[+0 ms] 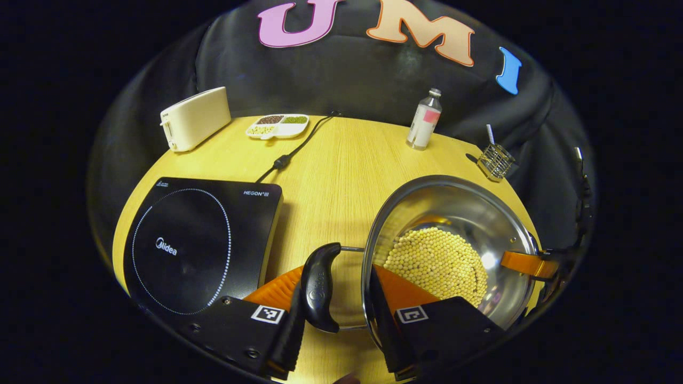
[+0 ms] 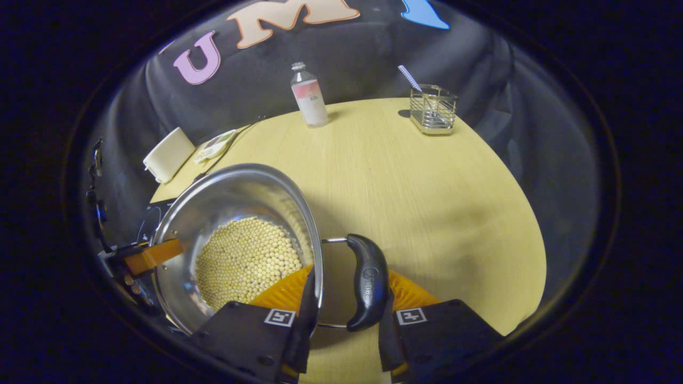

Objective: First push the handle of the pot to place it horizontally, then grasp the pot with both hands and set it on the induction cooktop.

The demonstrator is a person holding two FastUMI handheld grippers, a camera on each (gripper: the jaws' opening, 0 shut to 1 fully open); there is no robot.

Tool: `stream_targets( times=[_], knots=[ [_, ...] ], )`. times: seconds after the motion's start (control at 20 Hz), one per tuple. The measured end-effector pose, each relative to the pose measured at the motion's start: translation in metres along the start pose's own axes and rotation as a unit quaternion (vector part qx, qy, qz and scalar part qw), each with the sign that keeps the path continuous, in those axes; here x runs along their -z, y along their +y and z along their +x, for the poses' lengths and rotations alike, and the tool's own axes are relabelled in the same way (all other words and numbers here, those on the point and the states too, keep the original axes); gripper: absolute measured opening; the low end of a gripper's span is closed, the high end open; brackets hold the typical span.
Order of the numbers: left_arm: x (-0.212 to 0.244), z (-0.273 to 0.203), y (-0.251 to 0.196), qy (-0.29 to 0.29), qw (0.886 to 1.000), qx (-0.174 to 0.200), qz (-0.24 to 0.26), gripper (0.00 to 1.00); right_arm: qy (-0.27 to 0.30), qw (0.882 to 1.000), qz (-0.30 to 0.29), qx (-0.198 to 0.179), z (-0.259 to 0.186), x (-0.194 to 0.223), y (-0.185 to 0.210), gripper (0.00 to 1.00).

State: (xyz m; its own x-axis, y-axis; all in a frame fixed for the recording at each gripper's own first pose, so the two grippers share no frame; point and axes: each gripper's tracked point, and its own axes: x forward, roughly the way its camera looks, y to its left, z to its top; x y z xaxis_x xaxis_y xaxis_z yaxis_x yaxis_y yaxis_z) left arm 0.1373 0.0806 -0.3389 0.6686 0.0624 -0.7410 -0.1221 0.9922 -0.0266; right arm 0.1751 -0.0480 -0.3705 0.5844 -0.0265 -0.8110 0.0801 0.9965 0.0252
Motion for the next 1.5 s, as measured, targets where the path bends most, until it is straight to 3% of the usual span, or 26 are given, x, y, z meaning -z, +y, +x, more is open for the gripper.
stream_targets(
  times=[0.15,0.2,0.25,0.3,0.35,0.4,0.55,0.6,0.65,0.75,1.0,1.5],
  knots=[
    [-0.007,-0.01,0.001,-0.007,1.0,-0.003,-0.004,0.62,-0.008,1.0,-0.006,-0.004,-0.009,-0.01,0.004,0.53],
    [-0.01,-0.014,0.001,-0.012,1.0,-0.005,-0.007,0.62,-0.01,1.0,-0.008,-0.006,-0.012,-0.013,0.006,0.48],
    [-0.012,-0.021,0.002,-0.014,1.0,-0.007,-0.009,0.62,-0.013,1.0,-0.007,-0.01,-0.017,-0.015,0.007,0.54],
    [-0.014,-0.027,0.003,-0.018,1.0,-0.01,-0.01,0.62,-0.014,1.0,-0.009,-0.013,-0.021,-0.018,0.011,0.53],
    [-0.018,-0.033,0.005,-0.024,1.0,-0.013,-0.008,0.62,-0.016,1.0,-0.01,-0.017,-0.025,-0.019,0.014,0.47],
    [-0.022,-0.037,0.007,-0.031,0.999,-0.014,-0.004,0.62,-0.018,1.0,-0.011,-0.02,-0.029,-0.021,0.017,0.47],
    [-0.025,-0.046,0.016,-0.033,0.999,-0.009,-0.012,0.61,-0.026,0.999,-0.014,-0.017,-0.038,-0.023,0.029,0.47],
    [-0.027,-0.047,0.019,-0.034,0.999,-0.006,-0.013,0.63,-0.027,0.999,-0.013,-0.014,-0.041,-0.025,0.033,0.53],
    [-0.027,-0.048,0.025,-0.033,0.999,-0.002,-0.011,0.61,-0.029,0.999,-0.012,-0.011,-0.042,-0.025,0.039,0.48],
    [-0.027,-0.049,0.038,-0.025,1.0,0.008,-0.01,0.62,-0.03,0.999,-0.01,0.0,-0.047,-0.02,0.051,0.48],
    [-0.039,-0.056,0.083,-0.021,1.0,0.021,0.001,0.61,-0.034,0.999,0.007,0.012,-0.052,-0.008,0.098,0.48],
    [-0.041,-0.078,0.19,-0.016,1.0,0.004,-0.012,0.61,-0.029,1.0,-0.001,-0.004,-0.044,0.01,0.209,0.48]
  ],
)
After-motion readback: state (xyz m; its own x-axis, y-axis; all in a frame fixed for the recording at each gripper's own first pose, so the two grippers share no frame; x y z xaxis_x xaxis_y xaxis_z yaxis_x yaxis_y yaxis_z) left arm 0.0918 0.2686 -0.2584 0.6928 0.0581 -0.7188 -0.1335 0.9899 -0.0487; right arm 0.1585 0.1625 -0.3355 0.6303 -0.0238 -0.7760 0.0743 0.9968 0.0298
